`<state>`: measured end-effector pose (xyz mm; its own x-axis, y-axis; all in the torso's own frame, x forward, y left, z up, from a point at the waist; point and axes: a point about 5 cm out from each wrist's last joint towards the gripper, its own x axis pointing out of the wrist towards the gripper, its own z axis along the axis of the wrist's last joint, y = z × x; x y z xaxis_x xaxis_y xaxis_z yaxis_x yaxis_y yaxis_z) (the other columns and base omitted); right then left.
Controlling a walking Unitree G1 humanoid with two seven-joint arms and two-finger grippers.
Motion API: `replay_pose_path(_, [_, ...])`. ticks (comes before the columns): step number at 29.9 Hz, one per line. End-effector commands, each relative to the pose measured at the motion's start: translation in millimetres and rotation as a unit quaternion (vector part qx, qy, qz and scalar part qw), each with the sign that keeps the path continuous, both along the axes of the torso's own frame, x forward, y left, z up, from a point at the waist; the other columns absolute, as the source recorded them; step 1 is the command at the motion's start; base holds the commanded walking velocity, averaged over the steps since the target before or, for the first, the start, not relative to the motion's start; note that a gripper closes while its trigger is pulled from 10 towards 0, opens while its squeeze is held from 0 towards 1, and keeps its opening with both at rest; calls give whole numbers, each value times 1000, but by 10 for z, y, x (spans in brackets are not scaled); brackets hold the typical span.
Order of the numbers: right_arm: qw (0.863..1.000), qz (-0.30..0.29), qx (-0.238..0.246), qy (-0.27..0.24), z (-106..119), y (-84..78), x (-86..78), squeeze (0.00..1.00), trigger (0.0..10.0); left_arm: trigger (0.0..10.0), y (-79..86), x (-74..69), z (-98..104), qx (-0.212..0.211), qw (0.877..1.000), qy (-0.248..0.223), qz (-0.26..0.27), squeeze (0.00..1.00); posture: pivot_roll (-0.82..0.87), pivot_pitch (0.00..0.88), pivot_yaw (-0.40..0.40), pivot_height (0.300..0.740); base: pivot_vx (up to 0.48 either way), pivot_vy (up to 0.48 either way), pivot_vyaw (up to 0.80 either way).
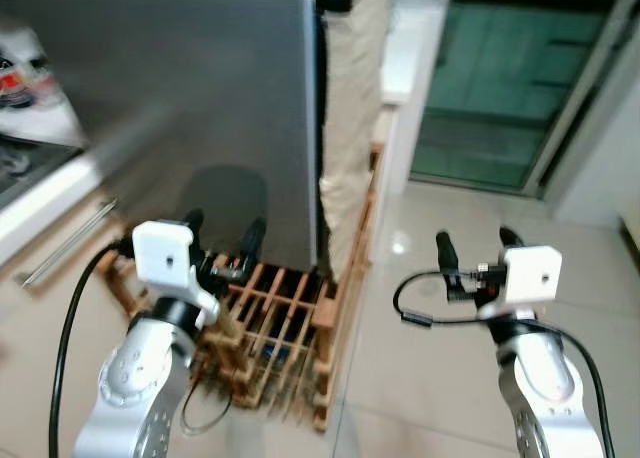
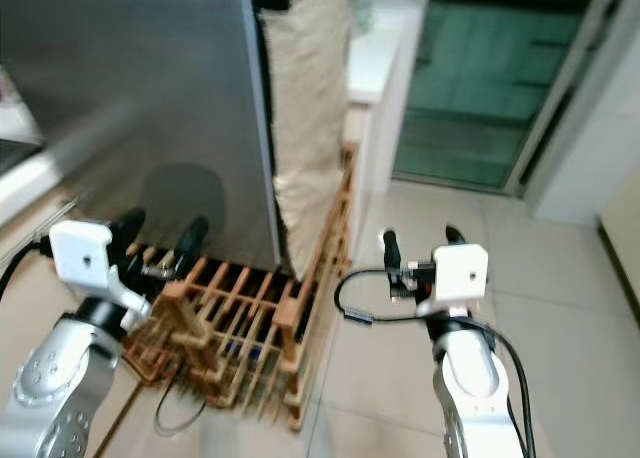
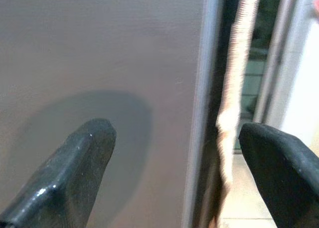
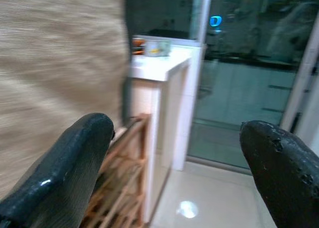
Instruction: Restocking fridge
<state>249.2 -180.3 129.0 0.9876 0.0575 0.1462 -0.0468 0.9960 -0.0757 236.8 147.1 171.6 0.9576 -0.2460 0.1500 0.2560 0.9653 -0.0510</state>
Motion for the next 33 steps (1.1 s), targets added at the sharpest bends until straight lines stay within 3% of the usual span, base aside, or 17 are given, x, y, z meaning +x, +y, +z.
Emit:
replay_pose_path(1, [1000,2,-3,-3,26,0,78,0,10000,10000,-45,12,19,4,1000,-2,-18,0,-136,0,49,740,431,0,0])
replay_pose_path(8, [1000,18,-11,-10,84,77,188,0,10000,10000,29,120,78,3,1000,-5,-7,0,-134,0,48,740,62,0,-147])
replay_pose_path(12, [1000,26,-12,-9,91,108,206,0,10000,10000,32,102,90,-11,1000,-8,-4,0,-134,0,46,740,0,-68,0])
replay_pose_path(28, [999,45,-16,10,14,176,233,0,10000,10000,-23,143,53,-14,1000,2,-16,0,-124,0,42,740,0,-475,0])
replay_pose_path(33, [998,53,-13,11,4,232,255,0,10000,10000,85,388,40,10,999,26,46,0,-124,0,57,740,0,0,0])
